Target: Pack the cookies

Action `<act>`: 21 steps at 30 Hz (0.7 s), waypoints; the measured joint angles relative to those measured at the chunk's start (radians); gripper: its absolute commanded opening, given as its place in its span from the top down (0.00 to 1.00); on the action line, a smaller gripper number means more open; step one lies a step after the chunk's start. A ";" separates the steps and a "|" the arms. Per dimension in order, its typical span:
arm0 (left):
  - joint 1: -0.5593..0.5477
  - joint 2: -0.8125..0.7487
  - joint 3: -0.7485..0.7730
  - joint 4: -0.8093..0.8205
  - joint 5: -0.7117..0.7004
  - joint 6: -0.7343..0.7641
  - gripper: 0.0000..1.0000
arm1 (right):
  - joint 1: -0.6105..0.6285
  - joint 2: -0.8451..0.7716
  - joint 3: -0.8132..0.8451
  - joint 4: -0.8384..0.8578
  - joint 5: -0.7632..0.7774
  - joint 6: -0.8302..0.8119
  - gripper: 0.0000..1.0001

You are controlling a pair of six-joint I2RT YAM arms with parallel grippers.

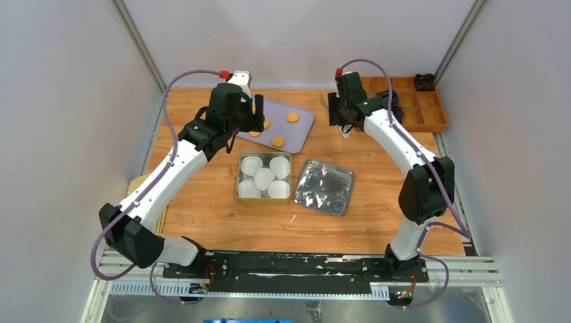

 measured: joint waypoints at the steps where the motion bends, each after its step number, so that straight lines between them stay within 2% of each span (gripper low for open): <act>1: 0.000 0.000 0.000 0.000 0.000 0.000 0.25 | 0.008 -0.003 0.000 0.000 -0.011 -0.002 0.82; 3: 0.000 0.000 0.000 0.000 0.000 0.000 0.26 | 0.025 -0.008 0.000 0.000 -0.024 -0.007 0.93; 5: 0.000 -0.002 0.000 0.000 0.000 0.000 0.26 | 0.046 -0.010 0.000 0.001 -0.039 -0.013 0.99; 16: 0.000 -0.005 0.000 0.000 -0.012 0.001 0.27 | 0.079 -0.010 0.000 0.001 -0.078 -0.029 1.00; 18: 0.000 -0.005 0.000 0.000 -0.015 0.001 0.27 | 0.082 -0.010 0.000 0.001 -0.079 -0.038 0.96; 21: 0.000 -0.005 0.000 0.000 -0.015 0.001 0.27 | 0.091 -0.010 0.000 0.002 -0.093 -0.046 0.78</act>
